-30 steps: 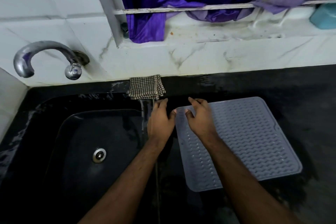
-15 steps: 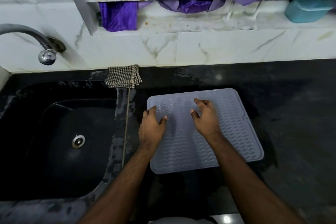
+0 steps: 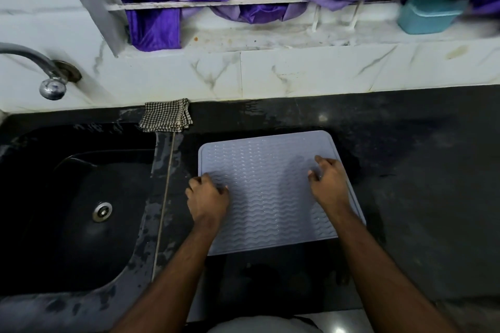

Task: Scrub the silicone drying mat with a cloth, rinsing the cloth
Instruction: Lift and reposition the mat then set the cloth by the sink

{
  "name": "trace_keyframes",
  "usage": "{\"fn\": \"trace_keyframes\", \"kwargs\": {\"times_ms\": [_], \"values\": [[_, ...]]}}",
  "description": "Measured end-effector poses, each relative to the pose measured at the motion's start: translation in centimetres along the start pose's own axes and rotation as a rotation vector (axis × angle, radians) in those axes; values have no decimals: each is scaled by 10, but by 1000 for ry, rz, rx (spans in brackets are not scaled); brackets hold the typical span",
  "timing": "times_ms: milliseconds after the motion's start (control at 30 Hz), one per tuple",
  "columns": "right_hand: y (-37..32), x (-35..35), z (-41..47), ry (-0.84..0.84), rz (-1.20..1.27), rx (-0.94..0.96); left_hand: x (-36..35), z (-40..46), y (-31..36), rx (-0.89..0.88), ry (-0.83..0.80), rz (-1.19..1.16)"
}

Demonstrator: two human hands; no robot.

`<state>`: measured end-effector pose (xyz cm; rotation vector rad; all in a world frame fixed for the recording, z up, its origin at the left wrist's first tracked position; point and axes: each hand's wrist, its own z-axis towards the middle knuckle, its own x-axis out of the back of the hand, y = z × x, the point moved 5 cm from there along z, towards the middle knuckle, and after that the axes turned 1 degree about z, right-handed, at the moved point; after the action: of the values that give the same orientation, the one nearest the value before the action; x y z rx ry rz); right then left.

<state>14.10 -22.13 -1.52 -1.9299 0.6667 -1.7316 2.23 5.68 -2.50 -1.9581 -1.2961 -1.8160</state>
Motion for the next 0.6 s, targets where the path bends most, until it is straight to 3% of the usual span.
{"fn": "trace_keyframes", "kwargs": {"times_ms": [267,467,600], "values": [[35,10,4,0,-192,-179,0,4,-1,84,29,87],[42,11,12,-3,-236,-261,-1,18,-16,236,22,-275],[41,18,27,13,-217,-287,-3,23,-16,155,21,-373]]}}
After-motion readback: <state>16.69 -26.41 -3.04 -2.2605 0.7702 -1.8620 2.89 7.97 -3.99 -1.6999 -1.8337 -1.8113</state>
